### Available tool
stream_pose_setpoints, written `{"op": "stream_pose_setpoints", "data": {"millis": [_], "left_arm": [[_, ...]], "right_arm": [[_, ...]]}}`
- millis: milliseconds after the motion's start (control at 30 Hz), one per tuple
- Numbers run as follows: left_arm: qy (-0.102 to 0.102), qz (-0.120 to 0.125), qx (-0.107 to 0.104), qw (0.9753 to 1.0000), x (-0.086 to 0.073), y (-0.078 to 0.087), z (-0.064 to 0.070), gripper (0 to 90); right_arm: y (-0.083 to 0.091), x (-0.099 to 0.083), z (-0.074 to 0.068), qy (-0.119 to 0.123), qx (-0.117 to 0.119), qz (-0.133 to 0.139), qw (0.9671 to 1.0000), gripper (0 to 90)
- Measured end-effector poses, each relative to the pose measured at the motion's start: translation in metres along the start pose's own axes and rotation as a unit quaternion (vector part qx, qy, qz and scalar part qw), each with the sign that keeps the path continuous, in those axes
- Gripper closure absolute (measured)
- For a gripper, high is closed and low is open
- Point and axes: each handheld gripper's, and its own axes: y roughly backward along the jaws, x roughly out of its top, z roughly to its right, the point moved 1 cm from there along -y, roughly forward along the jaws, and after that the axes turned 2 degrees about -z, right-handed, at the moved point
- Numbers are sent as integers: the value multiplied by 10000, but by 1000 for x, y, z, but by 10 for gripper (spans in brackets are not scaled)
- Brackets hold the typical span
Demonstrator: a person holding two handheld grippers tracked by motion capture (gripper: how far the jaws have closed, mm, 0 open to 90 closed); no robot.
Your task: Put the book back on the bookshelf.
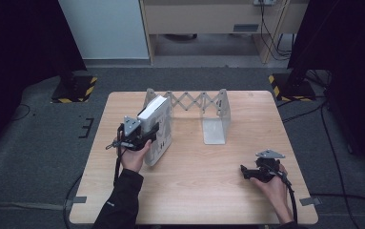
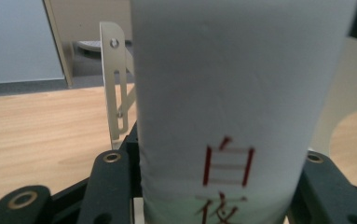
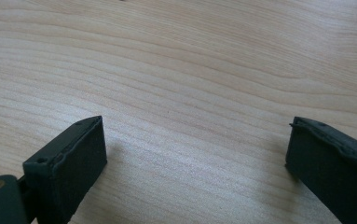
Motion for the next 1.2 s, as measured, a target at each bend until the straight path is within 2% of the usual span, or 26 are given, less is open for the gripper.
{"op": "stream_pose_setpoints", "data": {"millis": [300,767,1200], "left_arm": [[31,27,-17,10000,-23,9,0,511],[-146,297,289,9990,-26,2,5,514],[-135,395,451,9981,-19,-16,2,512]], "right_arm": [[0,0,0,-1,0,-1,10000,54],[0,0,0,-2,-1,-1,10000,53],[-1,0,0,11,-8,1,10000,50]]}}
